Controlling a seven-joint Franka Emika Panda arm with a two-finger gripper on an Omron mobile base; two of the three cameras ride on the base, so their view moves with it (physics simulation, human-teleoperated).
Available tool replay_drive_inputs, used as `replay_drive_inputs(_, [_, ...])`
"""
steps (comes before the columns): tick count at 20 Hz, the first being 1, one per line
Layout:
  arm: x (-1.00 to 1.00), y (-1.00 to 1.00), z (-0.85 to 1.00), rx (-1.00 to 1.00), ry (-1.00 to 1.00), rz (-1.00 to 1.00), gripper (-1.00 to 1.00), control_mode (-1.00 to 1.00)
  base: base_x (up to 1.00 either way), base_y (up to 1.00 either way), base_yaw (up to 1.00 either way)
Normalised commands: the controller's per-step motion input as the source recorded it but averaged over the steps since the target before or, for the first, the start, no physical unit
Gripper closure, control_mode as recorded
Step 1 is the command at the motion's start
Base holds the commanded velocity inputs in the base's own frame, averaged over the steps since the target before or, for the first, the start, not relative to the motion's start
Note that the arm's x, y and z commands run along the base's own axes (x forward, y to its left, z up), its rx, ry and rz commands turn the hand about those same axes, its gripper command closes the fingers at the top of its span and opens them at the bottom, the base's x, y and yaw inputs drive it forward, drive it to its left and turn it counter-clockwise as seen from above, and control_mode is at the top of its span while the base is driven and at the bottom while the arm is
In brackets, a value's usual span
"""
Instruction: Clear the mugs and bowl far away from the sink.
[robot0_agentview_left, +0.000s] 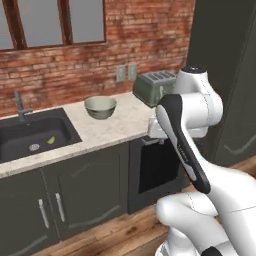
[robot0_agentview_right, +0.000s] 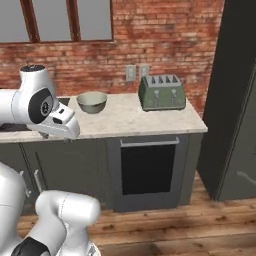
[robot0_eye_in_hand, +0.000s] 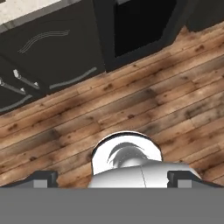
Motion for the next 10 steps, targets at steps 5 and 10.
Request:
replay_drive_inputs(5, [0.0,0.0,0.0,0.0,0.0,0.0,-1.0,1.0,0.95,-0.06,0.48])
replay_drive_inputs(10, [0.0,0.0,0.0,0.0,0.0,0.0,-1.0,1.0,0.88,-0.28,0.17])
